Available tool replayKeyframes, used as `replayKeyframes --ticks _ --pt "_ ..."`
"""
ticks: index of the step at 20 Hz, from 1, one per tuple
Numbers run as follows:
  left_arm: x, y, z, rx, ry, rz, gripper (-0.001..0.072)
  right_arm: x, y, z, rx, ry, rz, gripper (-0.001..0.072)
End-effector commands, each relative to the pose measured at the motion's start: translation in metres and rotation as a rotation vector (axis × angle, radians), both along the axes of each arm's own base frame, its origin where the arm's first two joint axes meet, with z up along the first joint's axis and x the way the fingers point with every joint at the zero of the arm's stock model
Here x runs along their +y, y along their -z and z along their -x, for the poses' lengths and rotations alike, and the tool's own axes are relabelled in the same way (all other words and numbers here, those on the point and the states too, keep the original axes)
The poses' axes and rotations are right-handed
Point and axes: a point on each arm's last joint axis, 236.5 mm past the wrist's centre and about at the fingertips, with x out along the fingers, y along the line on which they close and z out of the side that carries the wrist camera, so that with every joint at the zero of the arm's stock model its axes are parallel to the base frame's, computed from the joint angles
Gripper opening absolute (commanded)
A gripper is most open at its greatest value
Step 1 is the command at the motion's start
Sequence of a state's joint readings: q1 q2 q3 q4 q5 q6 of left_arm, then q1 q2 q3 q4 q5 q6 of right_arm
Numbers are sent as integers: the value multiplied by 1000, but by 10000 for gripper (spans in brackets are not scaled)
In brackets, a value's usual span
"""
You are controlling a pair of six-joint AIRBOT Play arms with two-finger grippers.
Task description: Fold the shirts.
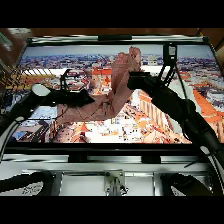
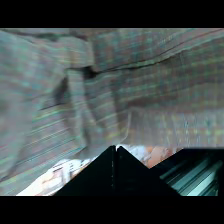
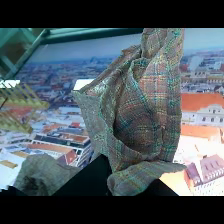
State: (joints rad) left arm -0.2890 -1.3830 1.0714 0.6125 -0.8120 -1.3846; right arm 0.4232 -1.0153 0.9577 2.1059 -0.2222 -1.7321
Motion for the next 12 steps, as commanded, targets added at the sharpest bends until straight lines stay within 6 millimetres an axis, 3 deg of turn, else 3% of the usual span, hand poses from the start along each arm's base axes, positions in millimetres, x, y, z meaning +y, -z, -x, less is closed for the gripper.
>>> replayKeyframes --ticks 1,5,7,9,12 --pt "-58 22 1 39 -88 77 26 -2 -25 22 -24 -34 -9 46" --pt "-96 50 12 111 -119 113 26 -1 -31 32 -12 -51 -20 46" --pt "-108 52 15 110 -93 116 26 2 -25 36 8 -66 -10 46" --pt "-104 43 7 81 -99 123 24 3 -22 37 16 -72 2 46" --pt "-67 10 -14 -22 -123 95 21 3 -21 36 15 -71 10 46"
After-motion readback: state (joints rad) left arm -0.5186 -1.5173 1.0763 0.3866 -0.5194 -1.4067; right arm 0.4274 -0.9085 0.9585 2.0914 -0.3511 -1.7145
